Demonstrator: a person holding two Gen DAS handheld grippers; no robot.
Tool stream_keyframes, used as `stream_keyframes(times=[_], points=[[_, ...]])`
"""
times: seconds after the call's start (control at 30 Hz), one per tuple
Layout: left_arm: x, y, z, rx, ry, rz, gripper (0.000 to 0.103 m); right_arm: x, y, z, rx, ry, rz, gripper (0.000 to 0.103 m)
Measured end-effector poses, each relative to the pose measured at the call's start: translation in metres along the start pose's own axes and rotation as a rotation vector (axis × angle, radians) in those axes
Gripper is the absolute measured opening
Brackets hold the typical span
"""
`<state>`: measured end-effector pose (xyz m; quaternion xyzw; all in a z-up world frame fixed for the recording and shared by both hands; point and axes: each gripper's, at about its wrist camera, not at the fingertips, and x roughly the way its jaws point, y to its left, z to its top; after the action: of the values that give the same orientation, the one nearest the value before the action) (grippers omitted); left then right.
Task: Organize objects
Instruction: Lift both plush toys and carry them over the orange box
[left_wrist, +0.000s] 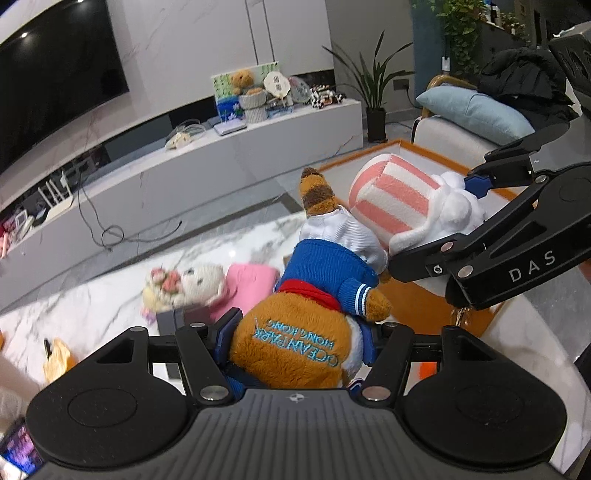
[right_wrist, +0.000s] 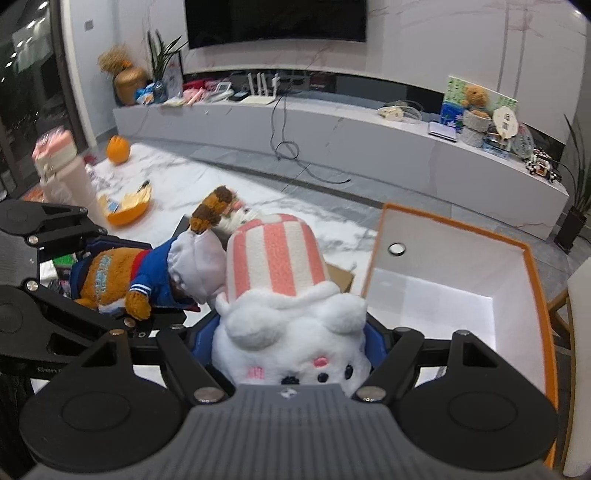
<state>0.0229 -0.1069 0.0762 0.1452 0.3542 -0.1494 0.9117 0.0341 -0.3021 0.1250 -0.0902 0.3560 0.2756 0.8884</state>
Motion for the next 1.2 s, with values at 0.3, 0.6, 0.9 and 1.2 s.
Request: stream_keyframes(times=[0.3, 0.6, 0.9, 1.2], points=[[0.009, -0.025, 0.039, 0.052, -0.055, -0.013, 0.072, -0.021, -0.041, 0.010, 0.092, -0.066, -0.043, 0.077], [0.025, -0.056, 0.070, 0.079, -0.095, -0.053, 0.072, -0.040, -0.082, 0.006, 0.182, -0.105, -0.101, 0.077], [0.044, -0.079, 0.089, 0.045, -0.103, -0.122, 0.072, -0.047, -0.123, -0.002, 0.282, -0.117, -0.162, 0.077], [0.076, -0.089, 0.089, 0.003, -0.066, -0.136, 0.072, -0.040, -0.145, -0.010, 0.315, -0.070, -0.199, 0.077]])
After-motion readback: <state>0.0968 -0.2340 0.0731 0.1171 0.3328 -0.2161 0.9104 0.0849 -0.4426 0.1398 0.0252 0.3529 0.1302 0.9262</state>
